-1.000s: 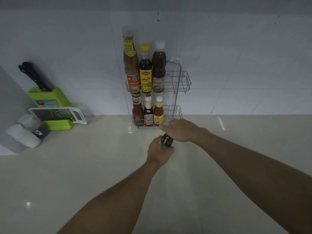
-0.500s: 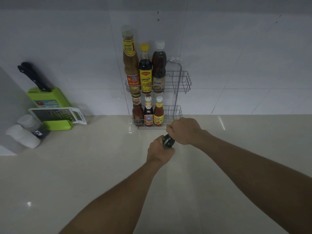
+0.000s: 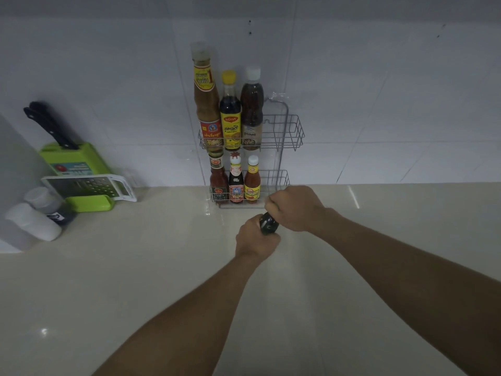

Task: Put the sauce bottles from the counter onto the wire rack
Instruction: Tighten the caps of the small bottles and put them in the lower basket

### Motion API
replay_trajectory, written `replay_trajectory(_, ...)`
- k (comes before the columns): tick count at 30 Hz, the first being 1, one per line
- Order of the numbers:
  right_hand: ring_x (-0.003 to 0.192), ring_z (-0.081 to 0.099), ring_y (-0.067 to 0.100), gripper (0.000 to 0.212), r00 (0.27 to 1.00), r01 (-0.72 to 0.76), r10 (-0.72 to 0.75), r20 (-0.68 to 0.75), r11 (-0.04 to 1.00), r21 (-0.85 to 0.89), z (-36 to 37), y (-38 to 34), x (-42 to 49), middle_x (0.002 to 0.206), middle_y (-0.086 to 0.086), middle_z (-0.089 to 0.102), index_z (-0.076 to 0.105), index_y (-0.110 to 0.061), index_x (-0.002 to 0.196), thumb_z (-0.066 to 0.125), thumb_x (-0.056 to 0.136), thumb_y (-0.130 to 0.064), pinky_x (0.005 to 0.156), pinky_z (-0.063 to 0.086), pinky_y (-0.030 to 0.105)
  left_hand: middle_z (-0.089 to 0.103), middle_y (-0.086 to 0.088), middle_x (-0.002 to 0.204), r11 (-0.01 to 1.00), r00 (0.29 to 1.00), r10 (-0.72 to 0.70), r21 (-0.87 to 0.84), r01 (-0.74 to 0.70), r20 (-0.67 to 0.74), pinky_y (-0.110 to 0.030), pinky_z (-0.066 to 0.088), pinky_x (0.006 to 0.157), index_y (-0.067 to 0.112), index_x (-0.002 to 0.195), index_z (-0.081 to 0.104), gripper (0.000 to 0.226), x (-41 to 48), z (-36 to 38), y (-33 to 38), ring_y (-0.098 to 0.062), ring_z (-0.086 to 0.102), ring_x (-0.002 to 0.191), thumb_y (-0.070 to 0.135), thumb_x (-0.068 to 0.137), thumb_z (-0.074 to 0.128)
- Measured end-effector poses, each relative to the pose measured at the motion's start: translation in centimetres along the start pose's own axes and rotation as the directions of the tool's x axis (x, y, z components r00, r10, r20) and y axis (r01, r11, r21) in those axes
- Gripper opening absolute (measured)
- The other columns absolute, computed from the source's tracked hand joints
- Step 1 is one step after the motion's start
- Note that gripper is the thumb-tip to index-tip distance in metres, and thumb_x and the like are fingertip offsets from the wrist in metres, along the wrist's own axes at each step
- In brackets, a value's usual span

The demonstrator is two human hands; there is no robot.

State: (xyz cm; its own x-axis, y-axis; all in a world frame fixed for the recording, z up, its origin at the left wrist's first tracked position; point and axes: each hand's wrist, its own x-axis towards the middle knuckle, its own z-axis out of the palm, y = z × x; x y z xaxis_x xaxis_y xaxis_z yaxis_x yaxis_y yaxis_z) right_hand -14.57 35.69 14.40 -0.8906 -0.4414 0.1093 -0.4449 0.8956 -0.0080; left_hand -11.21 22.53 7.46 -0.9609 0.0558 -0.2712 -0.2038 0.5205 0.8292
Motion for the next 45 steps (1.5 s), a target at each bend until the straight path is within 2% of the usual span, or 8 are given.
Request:
replay_trajectory(11, 0.063, 0.052, 0.022, 0.046, 0.938, -0.316, 0.258, 0.232, 0.912, 0.263, 2.0, -0.3, -0.7, 0.066, 0.006, 0.051, 0.044, -0.017, 0.060, 0.037, 0.095, -0.047, 0.054, 0.036, 0.030, 0.065, -0.005, 0.097, 1.000, 0.986, 0.007, 0.020, -0.004, -0.164, -0.036, 0.053, 0.072, 0.016, 0.099, 0.059, 0.023, -0.9, 1.6, -1.7, -0.027, 0.062, 0.090, 0.019, 0.077, 0.067)
replay_trajectory(16, 0.063, 0.053, 0.025, 0.036, 0.996, -0.081, 0.071, 0.056, 0.975, 0.207, -0.3, -0.1, 0.2, 0.064, 0.003, 0.050, 0.037, -0.025, 0.063, 0.040, 0.096, -0.038, 0.054, 0.036, 0.032, 0.066, 0.003, 0.067, 0.978, 0.999, 0.018, -0.206, -0.023, -0.028, -0.027, 0.045, 0.056, 0.021, 0.070, 0.062, 0.022, -0.1, 0.0, 0.4, -0.019, 0.061, 0.064, 0.037, 0.061, 0.074)
replay_trajectory(20, 0.055, 0.047, 0.015, 0.026, 0.998, 0.053, -0.059, 0.015, 0.961, 0.271, -1.6, 0.6, -0.3, 0.063, 0.001, 0.052, 0.046, -0.022, 0.071, 0.039, 0.091, -0.037, 0.050, 0.029, 0.029, 0.068, -0.002, 0.073, 0.954, 0.992, 0.088, -0.294, -0.059, 0.088, -0.030, 0.049, 0.056, 0.011, 0.088, 0.069, 0.035, 0.2, -1.3, 0.4, -0.017, 0.061, 0.063, 0.026, 0.057, 0.077)
replay_trajectory(27, 0.072, 0.049, 0.026, 0.041, 0.941, -0.314, 0.295, 0.164, 0.944, 0.103, 0.4, -1.0, -0.1, 0.072, 0.005, 0.047, 0.043, -0.014, 0.071, 0.030, 0.101, -0.037, 0.065, 0.040, 0.032, 0.068, 0.001, 0.090, 0.997, 0.997, 0.062, -0.035, -0.064, -0.048, -0.036, 0.054, 0.071, 0.021, 0.094, 0.063, 0.030, -1.1, 0.8, -0.3, -0.022, 0.066, 0.083, 0.036, 0.069, 0.070)
replay_trajectory(32, 0.075, 0.050, 0.026, 0.041, 0.902, -0.400, 0.372, 0.221, 0.912, 0.096, 1.7, -1.2, -0.5, 0.082, 0.008, 0.055, 0.049, -0.007, 0.080, 0.029, 0.101, -0.037, 0.062, 0.037, 0.034, 0.063, 0.000, 0.096, 0.997, 0.986, 0.062, 0.052, -0.054, -0.157, -0.033, 0.048, 0.066, 0.032, 0.084, 0.050, 0.022, -1.9, 2.2, -0.7, -0.024, 0.063, 0.081, 0.036, 0.077, 0.070)
replay_trajectory(37, 0.068, 0.059, 0.016, 0.056, 0.834, -0.540, 0.456, 0.310, 0.559, 0.629, 2.5, -0.8, -1.0, 0.074, 0.003, 0.060, 0.054, -0.015, 0.070, 0.058, 0.081, -0.070, 0.058, 0.042, 0.029, 0.053, 0.003, 0.098, 0.999, 0.980, 0.040, -0.025, -0.046, -0.192, -0.040, 0.055, 0.073, 0.021, 0.096, 0.060, 0.028, -0.8, 2.0, -0.7, -0.022, 0.062, 0.084, 0.035, 0.076, 0.073)
replay_trajectory(40, 0.088, 0.065, 0.017, 0.048, 0.850, -0.509, 0.343, 0.400, 0.341, 0.790, 3.1, -0.7, -1.5, 0.094, 0.005, 0.068, 0.061, -0.012, 0.096, 0.078, 0.076, -0.052, 0.072, 0.052, 0.031, 0.050, 0.001, 0.101, 0.998, 0.985, 0.015, -0.050, -0.024, -0.171, -0.042, 0.056, 0.077, 0.018, 0.104, 0.058, 0.040, 0.3, 1.6, -0.5, -0.023, 0.062, 0.088, 0.038, 0.075, 0.077)
replay_trajectory(45, 0.105, 0.068, 0.029, 0.033, 0.848, -0.459, 0.348, 0.400, 0.102, 0.883, 4.1, 0.3, -1.2, 0.110, 0.019, 0.069, 0.070, -0.007, 0.103, 0.085, 0.077, -0.018, 0.092, 0.056, 0.042, 0.066, -0.017, 0.105, 0.983, 0.995, 0.029, -0.177, -0.045, -0.093, -0.049, 0.059, 0.076, 0.005, 0.105, 0.060, 0.038, 2.4, 1.7, -0.7, -0.032, 0.068, 0.091, 0.015, 0.073, 0.079)
